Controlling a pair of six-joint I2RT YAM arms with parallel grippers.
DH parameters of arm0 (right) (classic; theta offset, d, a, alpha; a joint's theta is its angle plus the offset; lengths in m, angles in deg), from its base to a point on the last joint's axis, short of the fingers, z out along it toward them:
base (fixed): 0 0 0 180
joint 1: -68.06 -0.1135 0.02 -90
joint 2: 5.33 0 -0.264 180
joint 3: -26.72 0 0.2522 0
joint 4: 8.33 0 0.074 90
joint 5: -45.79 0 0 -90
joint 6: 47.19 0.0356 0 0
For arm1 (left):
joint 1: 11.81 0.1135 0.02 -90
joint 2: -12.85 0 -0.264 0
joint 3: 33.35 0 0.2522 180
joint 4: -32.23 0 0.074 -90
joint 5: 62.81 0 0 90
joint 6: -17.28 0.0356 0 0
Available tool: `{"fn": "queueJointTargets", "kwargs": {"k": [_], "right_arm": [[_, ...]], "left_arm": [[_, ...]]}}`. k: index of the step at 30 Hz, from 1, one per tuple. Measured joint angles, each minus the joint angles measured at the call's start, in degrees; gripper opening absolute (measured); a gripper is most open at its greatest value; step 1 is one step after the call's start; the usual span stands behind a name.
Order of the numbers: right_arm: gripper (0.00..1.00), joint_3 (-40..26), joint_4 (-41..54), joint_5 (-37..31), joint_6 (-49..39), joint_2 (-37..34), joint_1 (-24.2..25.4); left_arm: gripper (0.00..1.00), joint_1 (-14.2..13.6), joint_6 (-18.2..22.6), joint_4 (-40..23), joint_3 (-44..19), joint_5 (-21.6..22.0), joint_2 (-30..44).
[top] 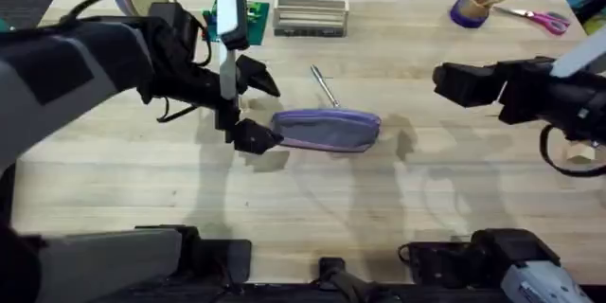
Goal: Unzip the bag, pick up the pens from the table one at a time and place them inside, then zip the bag closed.
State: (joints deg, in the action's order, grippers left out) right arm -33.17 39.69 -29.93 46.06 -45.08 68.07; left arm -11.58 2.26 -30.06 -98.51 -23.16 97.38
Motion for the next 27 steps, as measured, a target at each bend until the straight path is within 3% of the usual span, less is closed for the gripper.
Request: {"fn": "queueJointTargets", "kwargs": {"k": [9, 22, 25, 27], "right_arm": [[0.997, 0.0, 0.0, 0.1, 0.0, 0.0, 0.0], [0.998, 0.0, -0.8, 0.2, 0.0, 0.0, 0.0], [0.998, 0.0, -0.8, 0.1, 0.0, 0.0, 0.0], [0.998, 0.0, -0.8, 0.1, 0.0, 0.0, 0.0]], "left_arm": [[0.993, 0.0, 0.1, -0.1, 0.0, -1.3, 4.3], [0.993, 0.0, 0.1, 1.5, 0.0, -2.0, 4.7], [0.927, 0.0, 0.1, 1.6, 0.0, -2.8, 6.0], [0.782, 0.0, 0.1, 1.6, 0.0, -3.1, 6.7]]}}
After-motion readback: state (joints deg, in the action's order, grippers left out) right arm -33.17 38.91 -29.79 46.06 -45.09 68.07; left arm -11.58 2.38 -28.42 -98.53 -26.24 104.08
